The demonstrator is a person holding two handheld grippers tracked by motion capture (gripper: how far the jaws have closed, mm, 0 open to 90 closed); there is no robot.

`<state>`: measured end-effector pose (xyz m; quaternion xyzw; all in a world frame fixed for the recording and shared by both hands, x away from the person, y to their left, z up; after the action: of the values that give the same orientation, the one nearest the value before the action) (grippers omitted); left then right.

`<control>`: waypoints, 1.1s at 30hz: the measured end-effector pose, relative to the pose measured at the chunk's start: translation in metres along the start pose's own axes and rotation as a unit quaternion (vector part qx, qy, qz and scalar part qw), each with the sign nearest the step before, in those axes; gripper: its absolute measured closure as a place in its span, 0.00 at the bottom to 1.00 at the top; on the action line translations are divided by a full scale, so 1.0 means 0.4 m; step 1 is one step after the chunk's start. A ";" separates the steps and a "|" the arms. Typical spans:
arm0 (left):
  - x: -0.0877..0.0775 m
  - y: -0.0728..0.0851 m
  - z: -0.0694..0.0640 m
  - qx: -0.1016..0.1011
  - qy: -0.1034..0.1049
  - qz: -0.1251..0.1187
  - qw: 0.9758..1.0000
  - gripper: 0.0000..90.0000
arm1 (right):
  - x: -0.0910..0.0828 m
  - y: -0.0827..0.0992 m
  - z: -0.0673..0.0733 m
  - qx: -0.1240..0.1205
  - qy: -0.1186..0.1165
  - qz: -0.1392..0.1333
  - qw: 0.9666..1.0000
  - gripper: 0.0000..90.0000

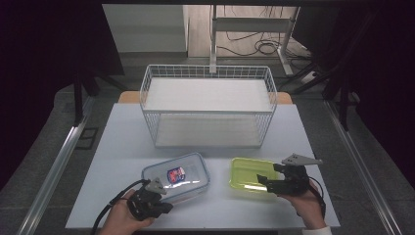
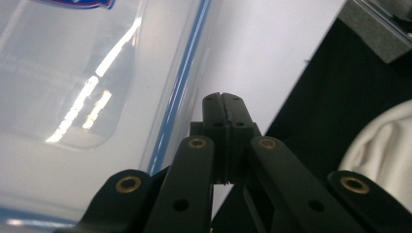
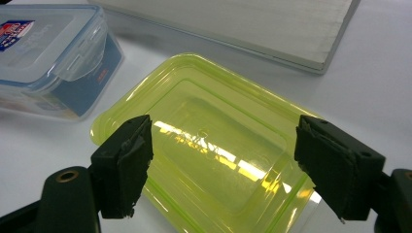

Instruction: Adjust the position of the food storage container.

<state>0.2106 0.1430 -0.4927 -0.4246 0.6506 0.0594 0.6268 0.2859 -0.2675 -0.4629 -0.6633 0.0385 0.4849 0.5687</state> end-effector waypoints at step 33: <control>-0.026 0.039 0.085 -0.057 -0.036 -0.015 0.998 1.00 | 0.002 -0.002 0.009 -0.005 -0.001 0.000 1.000 0.24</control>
<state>0.2254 0.1786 -0.4978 -0.4667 0.6165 0.1020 0.6258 0.2847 -0.2640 -0.4622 -0.6652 0.0355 0.4859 0.5658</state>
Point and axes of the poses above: each handheld gripper's, and its own axes: x roughly forward along the jaws, y roughly out of its underside, z roughly to its left, the point moved 1 cm from there along x, roughly forward along the jaws, and after that the axes turned 3 degrees about z, right-handed, at the moved point
